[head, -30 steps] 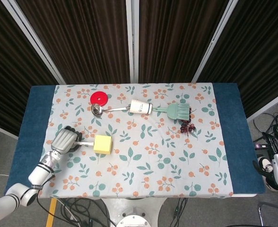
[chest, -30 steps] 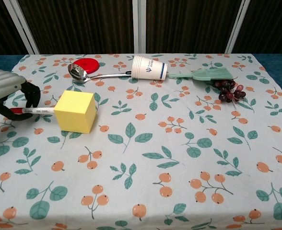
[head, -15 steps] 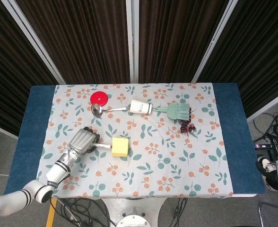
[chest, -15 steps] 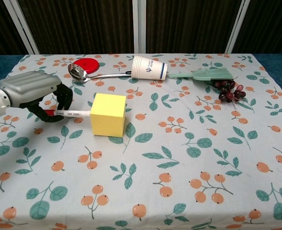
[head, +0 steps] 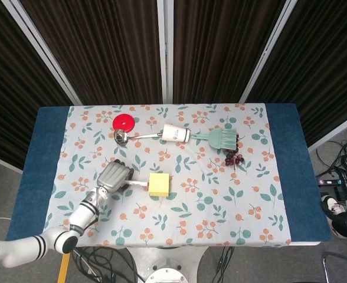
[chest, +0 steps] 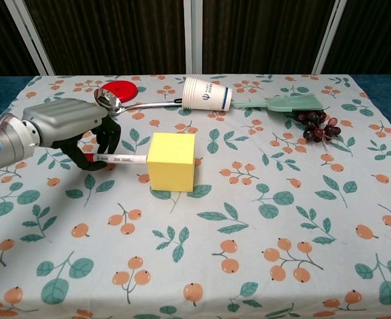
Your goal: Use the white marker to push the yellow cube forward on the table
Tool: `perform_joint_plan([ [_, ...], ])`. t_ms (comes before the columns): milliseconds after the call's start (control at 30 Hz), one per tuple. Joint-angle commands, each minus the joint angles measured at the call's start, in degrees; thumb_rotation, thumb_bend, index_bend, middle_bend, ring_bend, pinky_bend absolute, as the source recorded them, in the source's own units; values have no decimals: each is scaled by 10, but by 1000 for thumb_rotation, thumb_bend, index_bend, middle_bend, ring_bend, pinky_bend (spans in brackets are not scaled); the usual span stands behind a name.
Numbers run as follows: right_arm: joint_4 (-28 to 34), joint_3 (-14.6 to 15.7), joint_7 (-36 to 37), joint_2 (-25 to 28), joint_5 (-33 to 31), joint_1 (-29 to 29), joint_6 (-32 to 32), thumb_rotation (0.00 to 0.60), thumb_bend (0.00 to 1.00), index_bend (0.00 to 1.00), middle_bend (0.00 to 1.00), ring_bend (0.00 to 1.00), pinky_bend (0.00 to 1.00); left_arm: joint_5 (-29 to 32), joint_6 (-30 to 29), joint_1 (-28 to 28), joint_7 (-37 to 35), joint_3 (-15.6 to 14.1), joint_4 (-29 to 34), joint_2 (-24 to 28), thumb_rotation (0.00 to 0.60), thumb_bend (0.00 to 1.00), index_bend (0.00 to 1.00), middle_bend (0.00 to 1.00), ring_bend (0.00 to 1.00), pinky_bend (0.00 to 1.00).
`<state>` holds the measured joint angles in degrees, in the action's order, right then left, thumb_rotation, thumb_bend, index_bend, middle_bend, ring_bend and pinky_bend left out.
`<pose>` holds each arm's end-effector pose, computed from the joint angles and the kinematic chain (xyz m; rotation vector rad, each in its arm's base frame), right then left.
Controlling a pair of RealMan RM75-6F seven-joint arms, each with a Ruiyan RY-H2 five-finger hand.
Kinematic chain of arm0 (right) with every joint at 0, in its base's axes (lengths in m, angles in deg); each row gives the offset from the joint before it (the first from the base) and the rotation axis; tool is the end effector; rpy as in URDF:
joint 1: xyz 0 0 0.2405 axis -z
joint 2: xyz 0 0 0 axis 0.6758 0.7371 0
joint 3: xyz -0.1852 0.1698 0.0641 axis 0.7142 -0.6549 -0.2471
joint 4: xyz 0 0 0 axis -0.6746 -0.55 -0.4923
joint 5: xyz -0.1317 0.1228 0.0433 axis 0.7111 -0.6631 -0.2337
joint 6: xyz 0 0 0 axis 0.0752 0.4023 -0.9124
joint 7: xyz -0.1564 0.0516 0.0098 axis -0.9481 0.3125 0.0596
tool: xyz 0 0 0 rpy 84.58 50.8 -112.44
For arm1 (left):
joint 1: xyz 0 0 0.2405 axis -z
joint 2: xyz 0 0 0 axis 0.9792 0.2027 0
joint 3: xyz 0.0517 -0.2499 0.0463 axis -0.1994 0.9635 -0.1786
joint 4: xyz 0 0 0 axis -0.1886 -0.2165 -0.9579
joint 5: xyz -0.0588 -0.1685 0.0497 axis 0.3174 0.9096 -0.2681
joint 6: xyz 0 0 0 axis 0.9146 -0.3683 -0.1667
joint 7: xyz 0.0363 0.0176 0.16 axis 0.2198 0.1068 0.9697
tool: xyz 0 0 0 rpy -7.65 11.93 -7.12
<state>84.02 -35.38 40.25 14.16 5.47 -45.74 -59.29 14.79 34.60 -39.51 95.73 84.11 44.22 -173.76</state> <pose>-0.3307 -0.1988 0.2198 1.2967 -0.9251 0.9612 -0.1814 0.3426 -0.0382 -1.9973 -0.8606 -0.7694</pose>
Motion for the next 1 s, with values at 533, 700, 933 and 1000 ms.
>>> perform_joint_plan([
  [533, -6, 2, 10, 3, 3, 6, -8, 600, 176, 0, 113, 0, 0, 81, 6, 31, 84, 11, 47, -26, 600, 450, 625, 672, 439, 344],
  [700, -6, 1, 11, 5, 3, 6, -8, 600, 176, 0, 113, 0, 0, 104, 15, 56, 109, 20, 42, -46, 600, 450, 625, 672, 438, 344],
  [933, -10, 0, 15, 5, -2, 7, -6, 600, 176, 0, 113, 0, 0, 138, 27, 95, 138, 37, 18, -73, 600, 451, 625, 672, 439, 344],
  [1000, -12, 0, 17, 4, -3, 7, -5, 600, 176, 0, 113, 0, 0, 146, 28, 104, 143, 41, 10, -78, 600, 452, 624, 672, 439, 344],
])
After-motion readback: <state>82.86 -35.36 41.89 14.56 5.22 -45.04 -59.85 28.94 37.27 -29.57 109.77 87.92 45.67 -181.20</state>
